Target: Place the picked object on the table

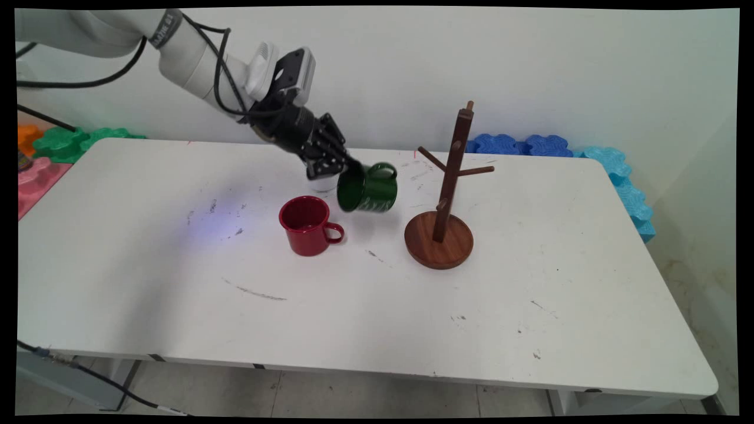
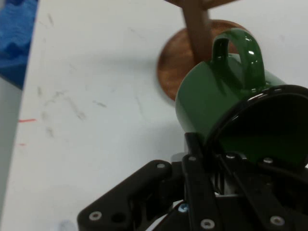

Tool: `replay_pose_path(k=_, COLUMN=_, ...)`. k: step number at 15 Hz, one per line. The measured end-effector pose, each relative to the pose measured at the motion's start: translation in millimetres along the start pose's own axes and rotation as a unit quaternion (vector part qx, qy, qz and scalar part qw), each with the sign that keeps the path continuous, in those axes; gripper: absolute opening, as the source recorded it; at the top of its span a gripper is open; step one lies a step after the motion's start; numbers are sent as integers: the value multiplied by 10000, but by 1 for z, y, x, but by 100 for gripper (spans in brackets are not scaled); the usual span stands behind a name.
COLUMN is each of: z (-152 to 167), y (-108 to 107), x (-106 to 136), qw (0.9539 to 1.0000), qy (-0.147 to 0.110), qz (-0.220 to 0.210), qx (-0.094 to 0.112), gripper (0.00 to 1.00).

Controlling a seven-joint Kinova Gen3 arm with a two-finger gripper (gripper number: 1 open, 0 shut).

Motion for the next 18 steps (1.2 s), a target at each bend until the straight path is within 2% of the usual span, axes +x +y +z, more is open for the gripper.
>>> replay_pose_path(k=3, z=-3, y=21, x=4, qw=9996, qy=-204, qz=-49, qx=-183, gripper=0)
replay_pose_path(k=8, z=0, y=41, x=6, qw=9984, qy=-425, qz=-95, qx=-364, gripper=0)
replay_pose_path(k=18, z=37, y=77, x=3, qw=9925, qy=-994, qz=-317, qx=-631, gripper=0)
